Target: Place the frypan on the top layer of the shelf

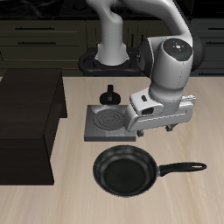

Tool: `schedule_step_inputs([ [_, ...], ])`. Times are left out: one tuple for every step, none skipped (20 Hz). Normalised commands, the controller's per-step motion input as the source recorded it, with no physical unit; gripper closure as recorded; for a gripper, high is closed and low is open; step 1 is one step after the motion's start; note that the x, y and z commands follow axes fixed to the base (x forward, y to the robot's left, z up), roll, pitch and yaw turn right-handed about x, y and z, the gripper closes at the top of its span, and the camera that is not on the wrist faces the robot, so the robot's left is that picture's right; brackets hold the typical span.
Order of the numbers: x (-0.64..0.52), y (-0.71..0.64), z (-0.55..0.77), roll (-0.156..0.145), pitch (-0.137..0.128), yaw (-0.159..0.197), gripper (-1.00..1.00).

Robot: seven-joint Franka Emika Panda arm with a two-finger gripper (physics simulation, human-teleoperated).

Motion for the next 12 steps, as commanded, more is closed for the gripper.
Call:
schedule_step_inputs([
  [0.03, 0.05, -0.23, -0.001, 0.017, 0.019, -1.00],
  [0.09, -0.08, -0.22, 0.018, 0.029, 0.050, -1.00],
  [0.05, -0.15, -0.10, -0.042, -0.016, -0.001, -1.00],
  [-0.05, 0.07, -0.12, -0.017, 0.015, -0.022, -1.00],
  [0.09, -0.13, -0.35, 0.014, 0.021, 0.045, -1.00],
  [0.03, -0.11, -0.12, -0.055, 0.008, -0.033, -1.00],
  [0.06, -0.11, -0.20, -0.041, 0.046, -0.043, -1.00],
  [0.01, -0.01, -0.21, 0.040, 0.035, -0.025, -1.00],
  [-0.04, -0.04, -0.20, -0.031, 0.004, 0.009, -1.00],
  [-0.01, 0.06, 0.01, 0.000, 0.000, 0.000, -1.00],
  [-0.02, -0.02, -0.23, 0.009, 0.030, -0.017, -1.00],
  [-0.06, 0.08, -0.31, 0.041, 0.059, -0.035, -1.00],
])
